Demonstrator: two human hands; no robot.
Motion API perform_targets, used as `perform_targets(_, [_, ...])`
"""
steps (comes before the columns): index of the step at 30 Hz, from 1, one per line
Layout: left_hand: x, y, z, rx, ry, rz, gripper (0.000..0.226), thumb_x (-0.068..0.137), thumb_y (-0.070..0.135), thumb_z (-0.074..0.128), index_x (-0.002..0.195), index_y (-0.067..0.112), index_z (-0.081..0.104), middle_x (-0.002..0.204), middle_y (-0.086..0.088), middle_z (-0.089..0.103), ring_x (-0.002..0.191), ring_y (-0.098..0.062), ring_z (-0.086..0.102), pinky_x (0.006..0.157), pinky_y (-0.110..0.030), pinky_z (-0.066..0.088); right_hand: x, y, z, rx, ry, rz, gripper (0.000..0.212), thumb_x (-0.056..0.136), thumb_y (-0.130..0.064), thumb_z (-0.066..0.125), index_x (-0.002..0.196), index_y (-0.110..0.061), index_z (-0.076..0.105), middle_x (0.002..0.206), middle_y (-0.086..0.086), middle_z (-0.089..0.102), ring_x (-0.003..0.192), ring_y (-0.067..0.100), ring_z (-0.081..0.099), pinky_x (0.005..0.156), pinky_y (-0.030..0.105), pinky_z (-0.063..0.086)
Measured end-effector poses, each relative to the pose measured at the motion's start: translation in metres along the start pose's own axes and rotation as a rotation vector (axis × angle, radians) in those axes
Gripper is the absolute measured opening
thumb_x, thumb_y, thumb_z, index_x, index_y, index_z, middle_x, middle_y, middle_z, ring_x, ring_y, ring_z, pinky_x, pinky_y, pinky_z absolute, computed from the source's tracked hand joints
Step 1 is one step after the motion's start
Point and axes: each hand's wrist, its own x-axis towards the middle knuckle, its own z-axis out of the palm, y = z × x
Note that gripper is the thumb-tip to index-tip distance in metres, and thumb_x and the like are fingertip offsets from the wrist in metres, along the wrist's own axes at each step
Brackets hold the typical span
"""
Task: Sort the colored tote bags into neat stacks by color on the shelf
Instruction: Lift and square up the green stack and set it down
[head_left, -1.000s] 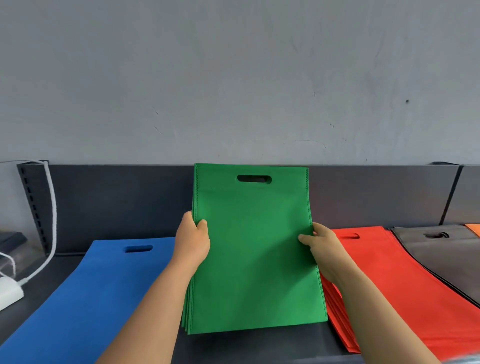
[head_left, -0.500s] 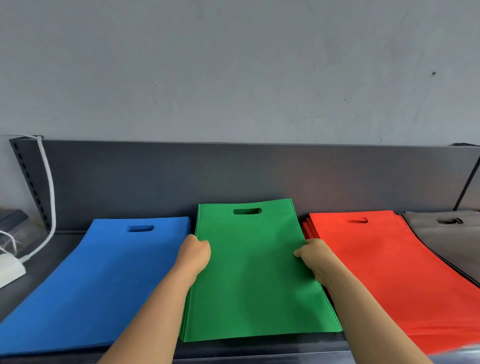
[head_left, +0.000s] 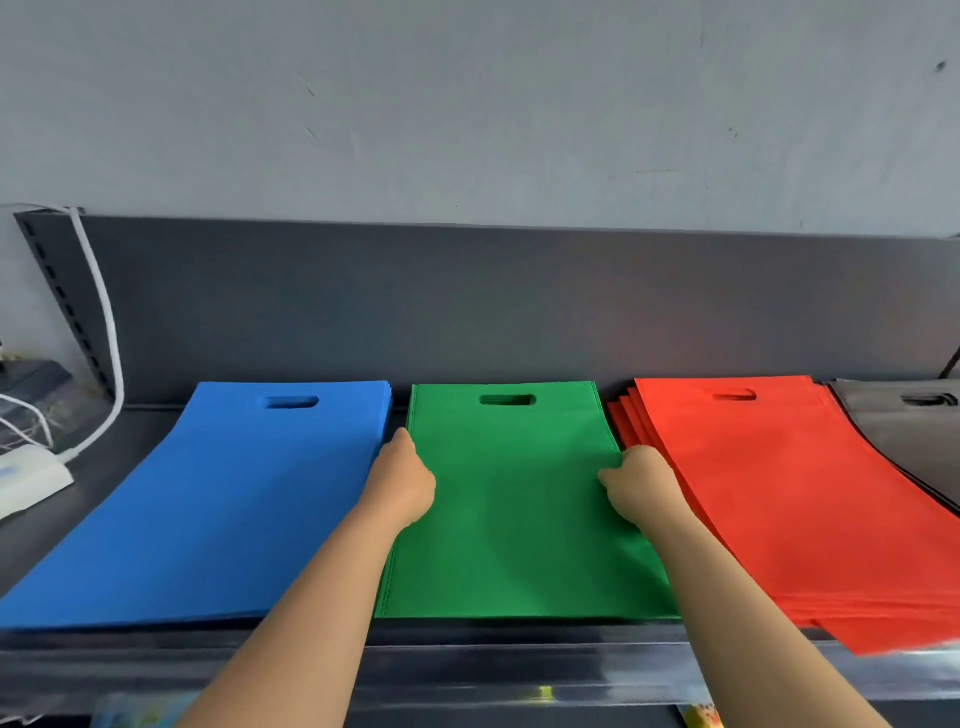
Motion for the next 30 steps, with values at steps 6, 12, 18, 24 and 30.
perform_targets(6, [-0.037, 0.000, -0.006, 0.054, -0.059, 0.087, 0.082, 0.096, 0.040, 0.048, 0.151, 0.008, -0.003, 0.159, -0.008, 0.002, 0.146, -0.022, 0.009, 0.116, -0.035, 0.014, -0.031, 0.009, -0.014, -0.126, -0.093, -0.144, 0.068, 0.092, -0.030, 0.057, 0.145, -0.002, 0.024, 0.145, 0.015, 0.040, 0.128, 0.031, 0.043, 0.101, 0.037, 0.039])
perform_targets(12, [-0.100, -0.018, -0.020, 0.048, -0.145, 0.080, 0.113, 0.077, 0.061, 0.062, 0.151, 0.016, -0.011, 0.159, 0.003, -0.006, 0.146, -0.014, 0.003, 0.117, -0.035, 0.012, -0.076, 0.036, -0.035, -0.124, -0.269, -0.252, 0.101, 0.075, -0.059, 0.066, 0.150, -0.012, 0.016, 0.152, 0.003, 0.031, 0.136, 0.019, 0.035, 0.111, 0.037, 0.033])
perform_targets(18, [-0.127, -0.023, -0.019, -0.010, -0.133, 0.043, 0.119, 0.066, 0.054, 0.077, 0.151, 0.023, 0.001, 0.157, 0.009, 0.010, 0.143, -0.011, 0.018, 0.114, -0.032, 0.021, -0.102, 0.053, -0.042, -0.135, -0.359, -0.338, 0.121, 0.066, -0.064, 0.069, 0.151, -0.014, 0.000, 0.159, -0.004, 0.003, 0.145, 0.009, 0.009, 0.117, 0.027, 0.014])
perform_targets(24, [-0.130, -0.017, -0.017, -0.049, -0.144, 0.059, 0.118, 0.058, 0.046, 0.085, 0.150, 0.025, 0.013, 0.136, 0.023, 0.030, 0.124, -0.003, 0.035, 0.102, -0.022, 0.029, -0.101, 0.052, -0.041, -0.164, -0.359, -0.361, 0.122, 0.067, -0.060, 0.072, 0.151, -0.014, -0.004, 0.159, -0.004, -0.007, 0.145, 0.010, 0.002, 0.114, 0.025, 0.014])
perform_targets(30, [-0.121, -0.024, -0.020, 0.022, -0.113, 0.039, 0.128, 0.053, 0.053, 0.085, 0.152, 0.026, 0.008, 0.156, 0.007, 0.019, 0.141, -0.014, 0.026, 0.114, -0.035, 0.028, -0.103, 0.047, -0.040, -0.155, -0.317, -0.368, 0.110, 0.071, -0.056, 0.071, 0.150, -0.013, 0.007, 0.158, -0.006, 0.006, 0.142, 0.012, 0.019, 0.109, 0.023, 0.023])
